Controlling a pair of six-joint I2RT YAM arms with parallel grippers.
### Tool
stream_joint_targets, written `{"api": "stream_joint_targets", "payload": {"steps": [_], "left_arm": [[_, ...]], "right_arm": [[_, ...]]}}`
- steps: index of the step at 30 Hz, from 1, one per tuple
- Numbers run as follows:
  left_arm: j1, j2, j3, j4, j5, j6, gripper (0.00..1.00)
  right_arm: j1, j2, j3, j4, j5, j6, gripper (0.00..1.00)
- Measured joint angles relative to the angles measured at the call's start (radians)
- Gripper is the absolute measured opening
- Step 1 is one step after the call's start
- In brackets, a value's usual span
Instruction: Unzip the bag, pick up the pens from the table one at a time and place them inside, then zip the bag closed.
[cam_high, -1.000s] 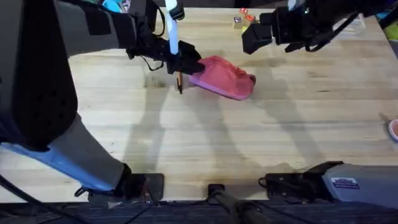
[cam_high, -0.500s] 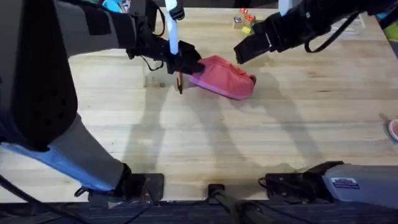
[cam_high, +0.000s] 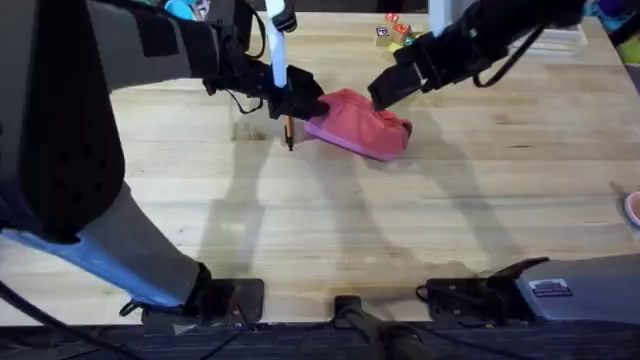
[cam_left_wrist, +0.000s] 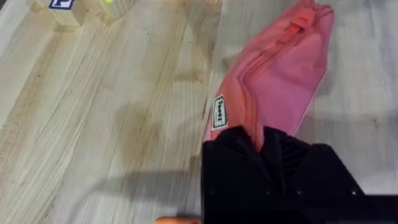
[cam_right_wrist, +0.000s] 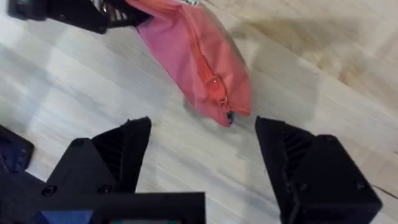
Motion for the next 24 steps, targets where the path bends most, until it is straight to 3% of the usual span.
{"api": "stream_joint_targets", "payload": {"steps": [16, 24], "left_arm": [[0.000, 0.000, 0.000, 0.000, 0.000, 0.000, 0.042], [0.000, 0.000, 0.000, 0.000, 0.000, 0.000, 0.042]], "right_arm": [[0.000, 0.162, 0.000, 0.022, -0.001, 0.000, 0.997], [0.000, 0.175, 0.000, 0.059, -0.001, 0.000, 0.992]]}}
